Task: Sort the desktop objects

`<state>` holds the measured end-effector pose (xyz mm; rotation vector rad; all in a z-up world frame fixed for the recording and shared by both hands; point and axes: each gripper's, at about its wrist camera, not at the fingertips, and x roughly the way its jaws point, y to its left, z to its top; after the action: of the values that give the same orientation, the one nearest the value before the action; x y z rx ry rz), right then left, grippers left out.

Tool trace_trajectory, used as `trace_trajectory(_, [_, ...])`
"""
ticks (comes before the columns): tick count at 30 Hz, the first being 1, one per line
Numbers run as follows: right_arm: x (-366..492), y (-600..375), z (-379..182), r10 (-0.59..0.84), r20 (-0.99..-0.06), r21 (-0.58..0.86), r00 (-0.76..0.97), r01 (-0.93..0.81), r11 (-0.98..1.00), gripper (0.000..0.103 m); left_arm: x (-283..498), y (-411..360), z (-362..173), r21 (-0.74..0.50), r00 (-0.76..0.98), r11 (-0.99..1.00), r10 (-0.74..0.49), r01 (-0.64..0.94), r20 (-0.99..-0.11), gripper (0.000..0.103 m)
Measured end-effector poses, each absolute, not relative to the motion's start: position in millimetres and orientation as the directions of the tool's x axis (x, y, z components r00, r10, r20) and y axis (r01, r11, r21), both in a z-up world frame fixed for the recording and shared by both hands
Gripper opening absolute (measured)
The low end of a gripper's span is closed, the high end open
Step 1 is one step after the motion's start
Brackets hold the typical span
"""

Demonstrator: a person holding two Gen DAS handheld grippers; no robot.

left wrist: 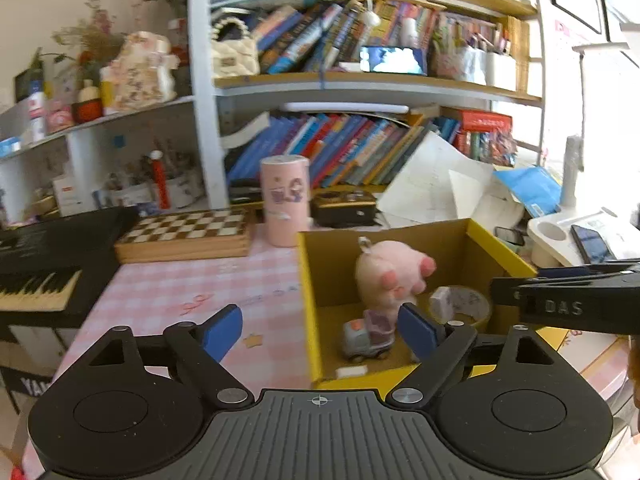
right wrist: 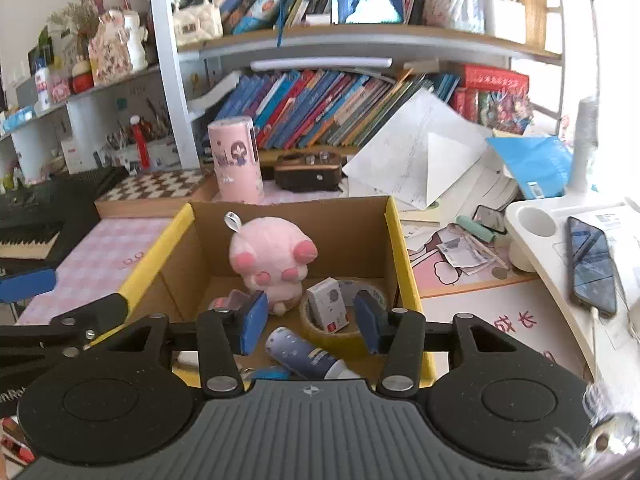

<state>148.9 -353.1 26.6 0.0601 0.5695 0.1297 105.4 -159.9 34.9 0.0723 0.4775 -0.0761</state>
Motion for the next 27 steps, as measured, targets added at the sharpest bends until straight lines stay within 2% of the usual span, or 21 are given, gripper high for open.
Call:
trace_trajectory(3, [127.5,-343.0,29.1,0.12,-0.509,0.09,0.852,-0.086,0.992,0.053,88.6,-147.4,35.9,0.054,0.887,0.997,-0.021,0.052,-0.461,0.096])
trace_trajectory(10, [81.7,-319.3,29.8,0.109,-0.477,0.079,0.872,-0.081,0.994,0.061,53.9,-123.0,27.9,0.048,0.877,0.999,0.029,-0.007,-0.479,0.097])
trace_trajectory(18, [37.5,-291.4,15.6,0.118,-0.502,0.072,0.857,-0.095,0.993,0.074,14.2,-105.7,19.8,0.042,0.866,0.999,0.042,-0.024,-0.498,0.098])
trace_trajectory(27, [-4.6,-269.5,4.7,0.119,-0.543,0.079,0.831,-0.091,0.993,0.083,-12.5,-89.9,16.0,0.043,0.848,0.999,0.05,-0.032,-0.528,0.098])
